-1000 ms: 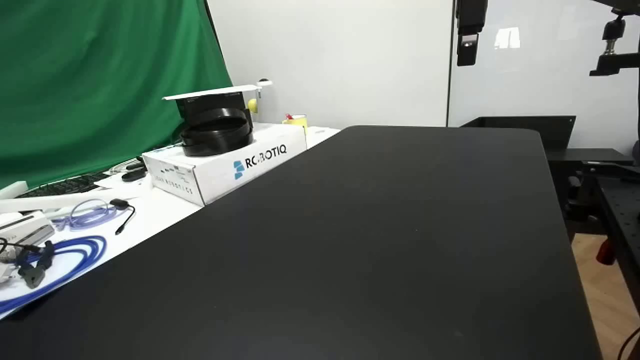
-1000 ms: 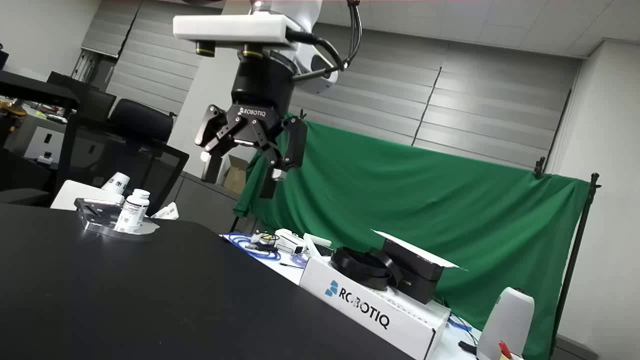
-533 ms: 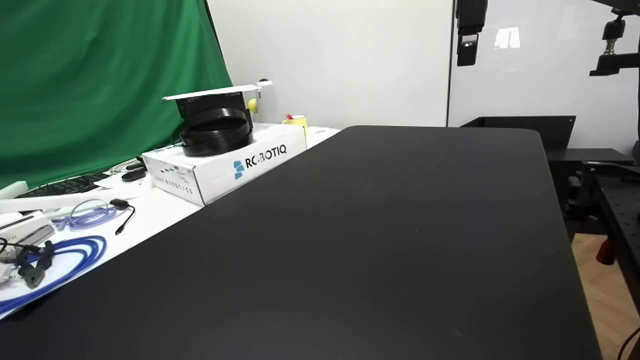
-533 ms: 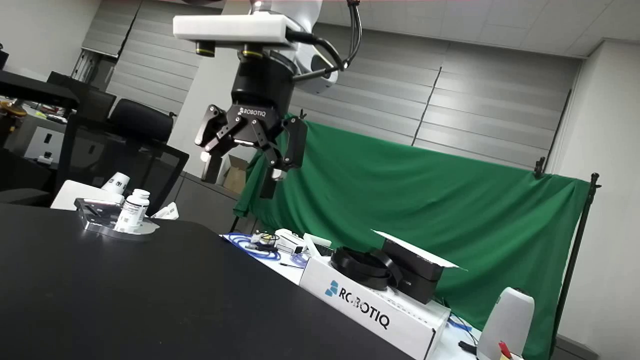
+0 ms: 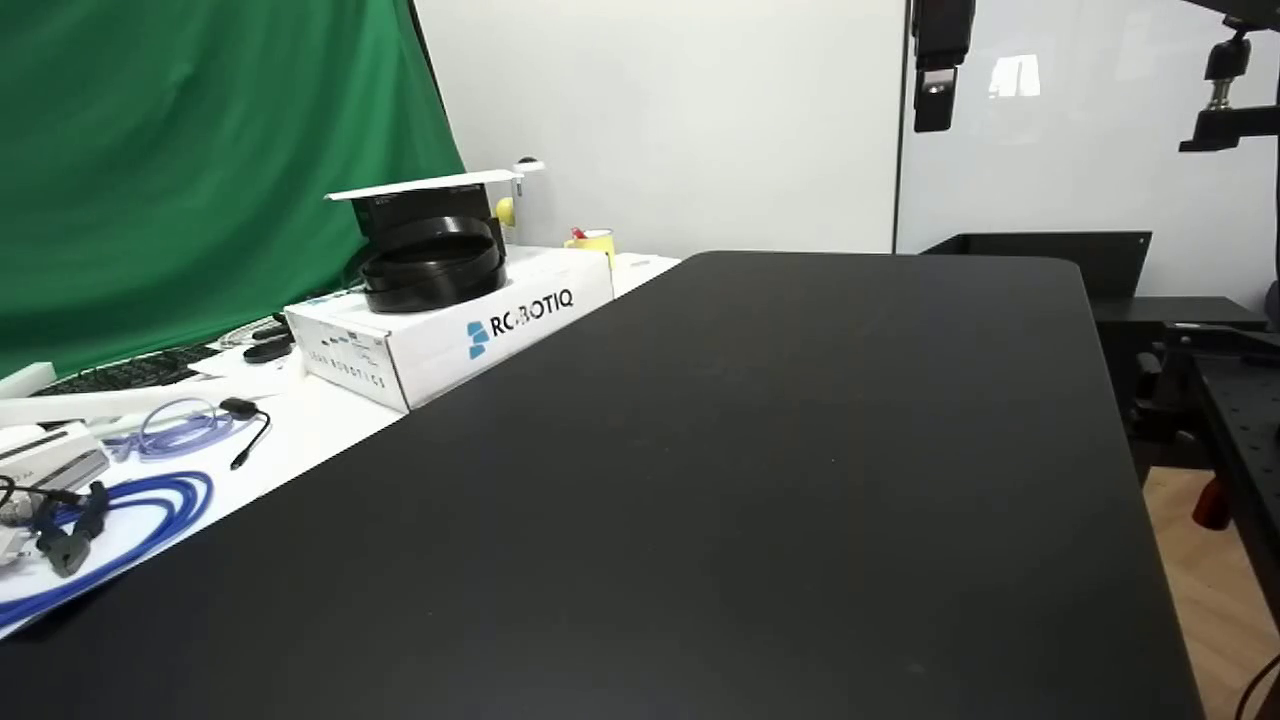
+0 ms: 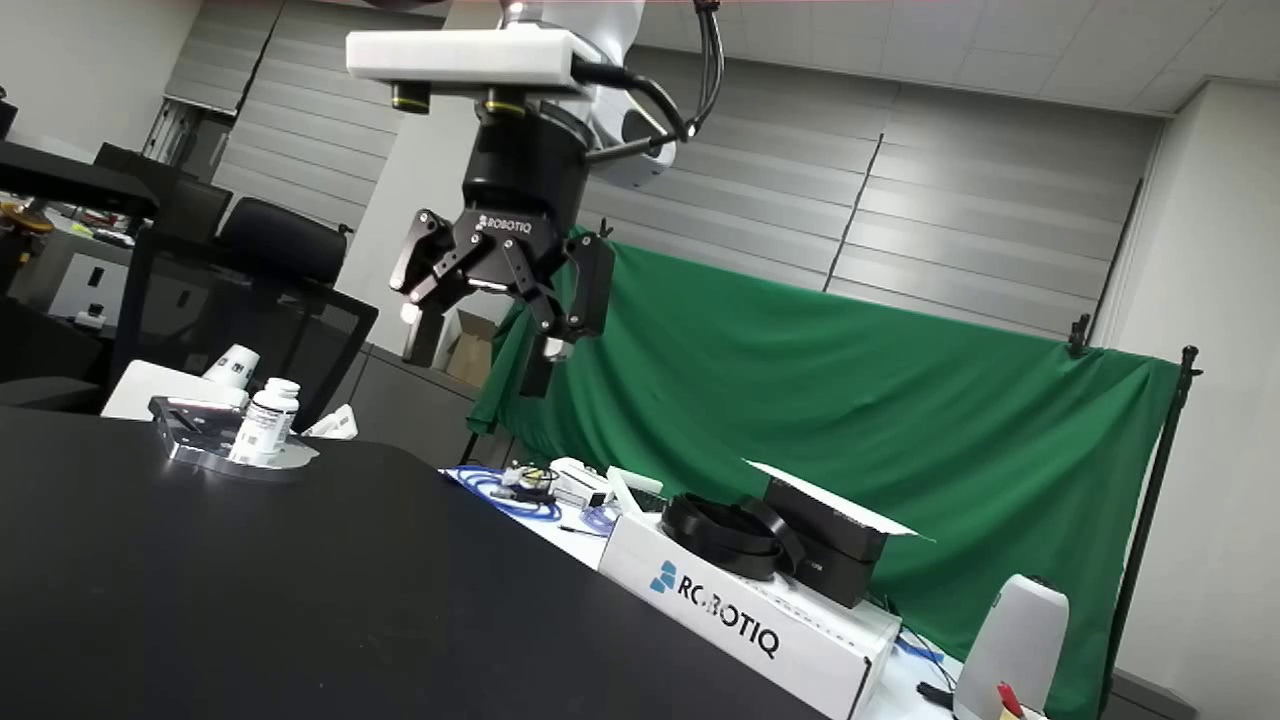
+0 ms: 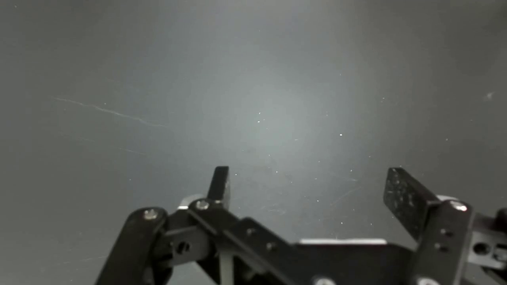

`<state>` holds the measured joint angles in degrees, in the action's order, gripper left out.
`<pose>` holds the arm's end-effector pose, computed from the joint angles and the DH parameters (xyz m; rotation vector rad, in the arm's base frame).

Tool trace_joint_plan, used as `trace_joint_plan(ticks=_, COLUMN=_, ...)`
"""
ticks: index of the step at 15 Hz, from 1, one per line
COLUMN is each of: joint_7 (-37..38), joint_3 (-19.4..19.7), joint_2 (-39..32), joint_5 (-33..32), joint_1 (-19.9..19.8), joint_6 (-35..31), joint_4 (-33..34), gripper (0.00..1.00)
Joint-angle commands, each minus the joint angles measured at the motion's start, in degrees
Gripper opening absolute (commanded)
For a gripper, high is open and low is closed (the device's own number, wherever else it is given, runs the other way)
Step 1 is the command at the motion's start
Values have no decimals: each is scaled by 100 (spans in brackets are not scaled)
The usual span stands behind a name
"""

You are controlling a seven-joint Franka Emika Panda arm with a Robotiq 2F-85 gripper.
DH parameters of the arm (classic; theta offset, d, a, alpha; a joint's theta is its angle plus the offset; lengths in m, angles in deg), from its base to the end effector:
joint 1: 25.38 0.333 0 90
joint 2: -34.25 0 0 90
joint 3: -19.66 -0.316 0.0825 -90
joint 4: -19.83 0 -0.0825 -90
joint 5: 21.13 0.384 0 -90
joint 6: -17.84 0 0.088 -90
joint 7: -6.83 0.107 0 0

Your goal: Move the white bottle resting on the silver object to the right side of the table

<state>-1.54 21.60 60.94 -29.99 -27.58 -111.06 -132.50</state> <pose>0.3848 -0.0317 0.3940 3.0164 0.2582 0.0687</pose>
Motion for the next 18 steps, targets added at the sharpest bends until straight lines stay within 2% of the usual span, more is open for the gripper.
trace_joint_plan(ticks=1, joint_7=120, joint_3=-12, joint_2=-319, joint_5=21, joint_1=19, joint_6=-131, joint_4=239, gripper=100)
trace_joint_plan(ticks=5, joint_7=342, joint_3=-168, joint_2=-1392, joint_5=153, joint_1=140, joint_6=-655, joint_4=1115, gripper=100)
trace_joint_plan(ticks=8, joint_7=580, joint_3=-422, joint_2=-2277, joint_5=88, joint_1=260, joint_6=-838, joint_4=1952, gripper=100)
trace_joint_plan(ticks=13, joint_7=1256, joint_3=-794, joint_2=-3275, joint_5=16, joint_1=681, joint_6=-521, joint_4=3313, gripper=100)
trace_joint_plan(ticks=18, joint_7=1540, joint_3=-1060, joint_2=-3771, joint_5=37, joint_1=1224, joint_6=-84, joint_4=4363, gripper=100)
